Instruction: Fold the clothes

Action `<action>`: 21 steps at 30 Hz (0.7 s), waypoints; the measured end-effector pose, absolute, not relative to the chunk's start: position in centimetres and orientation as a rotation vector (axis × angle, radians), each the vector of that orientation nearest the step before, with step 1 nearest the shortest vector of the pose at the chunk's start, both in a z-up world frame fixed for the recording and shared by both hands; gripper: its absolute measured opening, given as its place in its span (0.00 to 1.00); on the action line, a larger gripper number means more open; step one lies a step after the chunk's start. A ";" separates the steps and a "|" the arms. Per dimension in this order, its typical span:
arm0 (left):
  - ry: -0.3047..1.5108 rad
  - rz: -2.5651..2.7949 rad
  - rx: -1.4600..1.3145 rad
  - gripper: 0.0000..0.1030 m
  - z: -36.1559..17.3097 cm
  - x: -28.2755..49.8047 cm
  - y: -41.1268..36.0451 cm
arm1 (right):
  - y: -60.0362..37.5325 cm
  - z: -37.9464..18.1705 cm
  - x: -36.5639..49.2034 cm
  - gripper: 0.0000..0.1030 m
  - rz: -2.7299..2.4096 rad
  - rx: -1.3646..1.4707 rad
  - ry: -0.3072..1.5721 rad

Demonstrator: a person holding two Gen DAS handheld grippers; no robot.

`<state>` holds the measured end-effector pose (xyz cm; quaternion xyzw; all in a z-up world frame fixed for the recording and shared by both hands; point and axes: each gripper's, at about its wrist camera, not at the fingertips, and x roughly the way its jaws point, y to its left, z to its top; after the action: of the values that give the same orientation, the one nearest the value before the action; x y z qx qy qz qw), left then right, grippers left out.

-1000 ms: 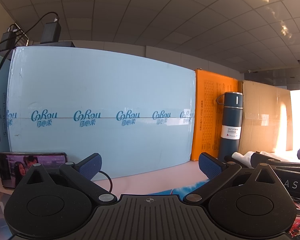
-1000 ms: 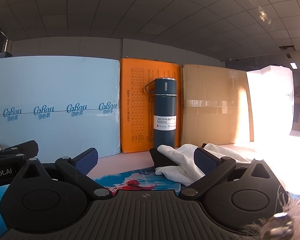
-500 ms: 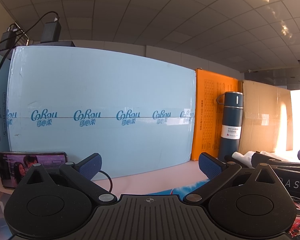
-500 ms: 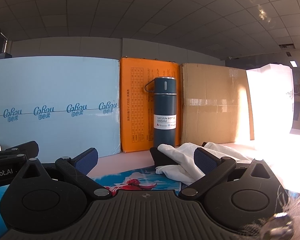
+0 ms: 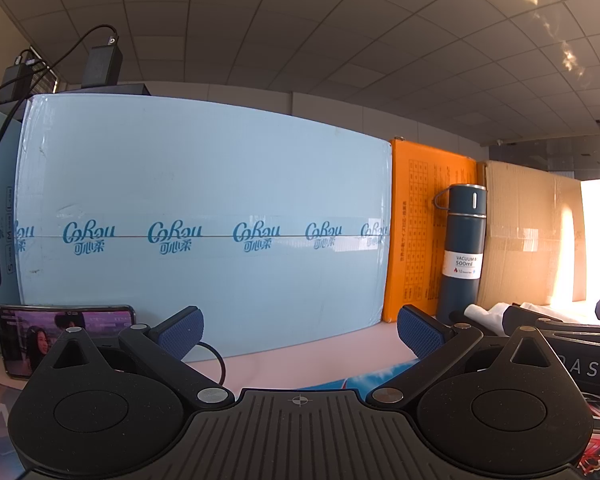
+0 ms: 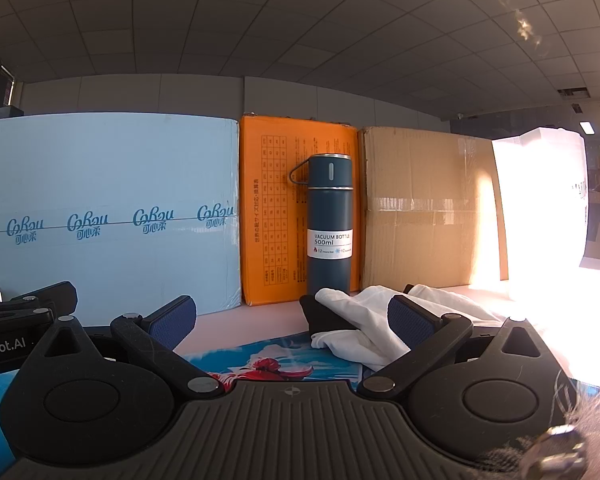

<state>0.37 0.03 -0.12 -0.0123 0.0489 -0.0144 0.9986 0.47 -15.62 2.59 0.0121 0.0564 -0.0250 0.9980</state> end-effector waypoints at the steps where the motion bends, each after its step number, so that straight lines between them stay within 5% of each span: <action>1: 0.098 -0.029 -0.025 1.00 -0.1 0.4 0.0 | -15.6 2.6 0.5 1.00 -0.050 0.024 0.113; 21: 0.097 -0.024 -0.023 1.00 -0.1 0.4 0.0 | -15.6 2.6 0.4 1.00 -0.048 0.027 0.116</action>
<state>0.41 0.01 -0.13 -0.0116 0.0482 -0.0119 0.9987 0.40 -15.64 2.57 0.0133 0.0578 -0.0238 0.9980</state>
